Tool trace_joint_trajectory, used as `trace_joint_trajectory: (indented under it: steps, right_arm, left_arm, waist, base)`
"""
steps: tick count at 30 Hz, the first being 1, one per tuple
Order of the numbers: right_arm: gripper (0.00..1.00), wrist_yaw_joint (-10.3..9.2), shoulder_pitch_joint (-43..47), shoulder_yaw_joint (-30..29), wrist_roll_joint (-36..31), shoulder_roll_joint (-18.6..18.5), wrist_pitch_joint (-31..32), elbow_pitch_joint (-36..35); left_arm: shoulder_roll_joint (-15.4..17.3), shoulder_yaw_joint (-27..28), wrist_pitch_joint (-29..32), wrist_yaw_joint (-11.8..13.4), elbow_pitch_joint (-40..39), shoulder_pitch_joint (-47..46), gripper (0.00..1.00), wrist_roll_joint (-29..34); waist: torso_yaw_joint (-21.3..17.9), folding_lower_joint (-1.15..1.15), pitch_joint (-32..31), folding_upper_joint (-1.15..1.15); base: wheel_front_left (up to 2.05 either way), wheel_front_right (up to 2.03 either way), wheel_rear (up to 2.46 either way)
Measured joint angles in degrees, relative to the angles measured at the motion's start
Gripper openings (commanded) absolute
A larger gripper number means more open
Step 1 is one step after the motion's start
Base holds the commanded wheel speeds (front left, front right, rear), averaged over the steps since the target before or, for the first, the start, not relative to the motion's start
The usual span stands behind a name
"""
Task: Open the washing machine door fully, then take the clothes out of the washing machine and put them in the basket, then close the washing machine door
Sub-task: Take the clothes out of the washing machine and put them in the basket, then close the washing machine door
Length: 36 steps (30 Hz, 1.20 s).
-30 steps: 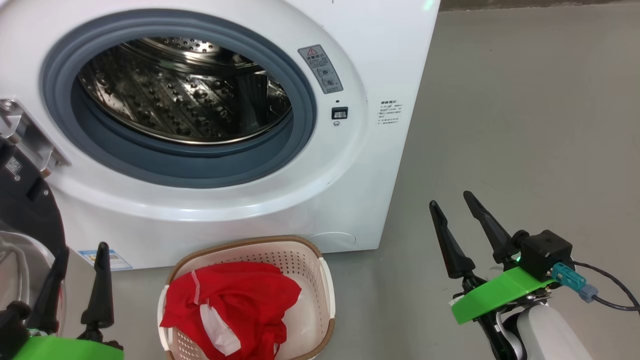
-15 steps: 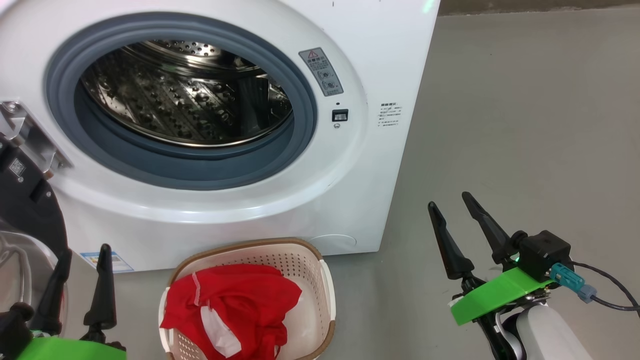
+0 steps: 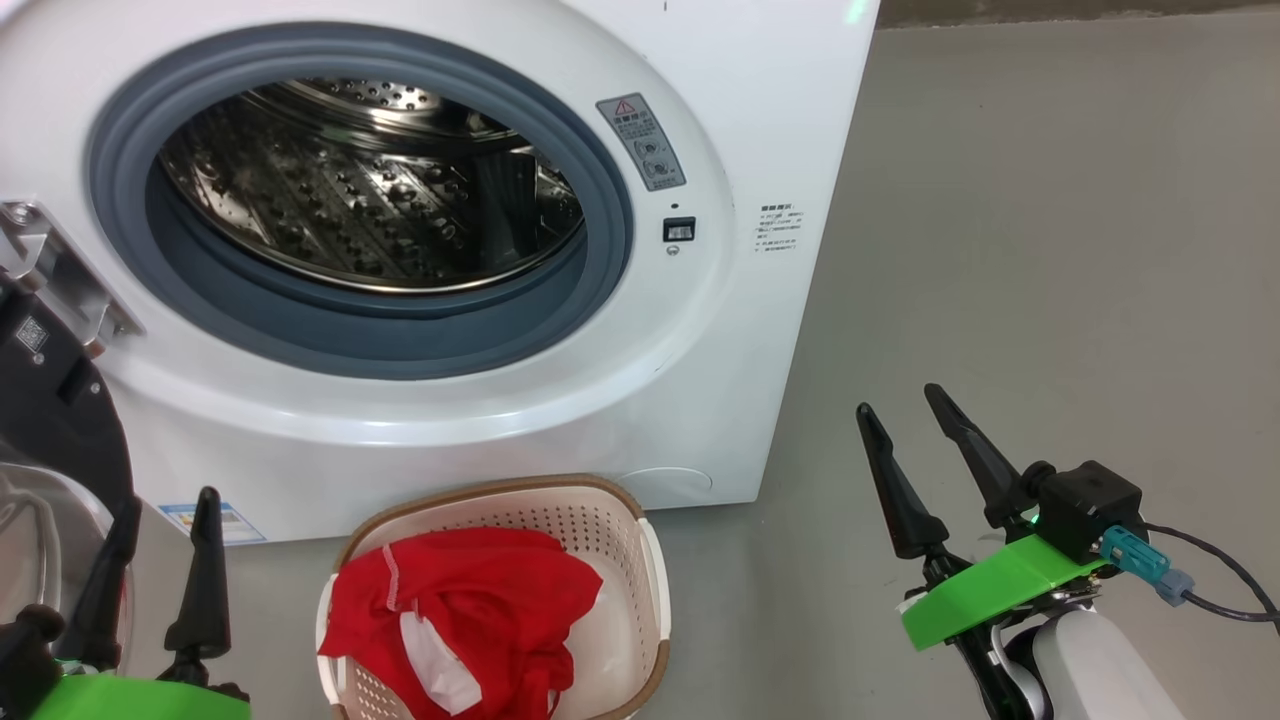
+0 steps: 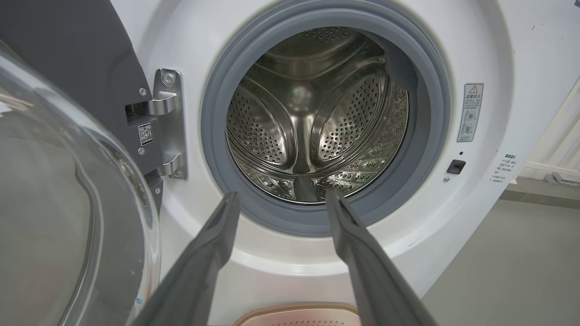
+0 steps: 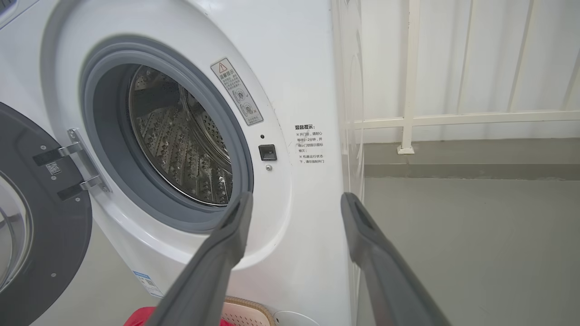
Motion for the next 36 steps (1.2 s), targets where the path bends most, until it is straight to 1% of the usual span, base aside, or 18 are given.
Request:
trace_joint_trajectory:
  steps: [19,25,36]
  right_arm:
    - [1.00,0.00,0.0,-0.2,0.2,0.0,0.0,0.1]
    - [1.00,0.00,0.0,-0.2,0.3,0.0,0.0,0.1]
    - [1.00,0.00,0.1,-0.2,0.3,0.0,0.0,0.1]
  left_arm:
    - [0.0,0.4,0.0,-0.5,0.3,0.0,1.00,-0.1]
    - [-0.1,0.4,0.0,-0.5,0.3,0.0,1.00,-0.1]
    - [-0.2,0.4,0.0,-0.6,0.3,0.0,1.00,-0.1]
  waist:
    - [-0.1,0.00,-0.1,0.00]
    - [-0.2,0.00,-0.3,0.00]
    - [0.0,0.00,-0.3,0.00]
  base:
    - [-0.09,0.09,0.00]
    - [-1.13,1.13,0.00]
    - [-1.80,1.80,0.00]
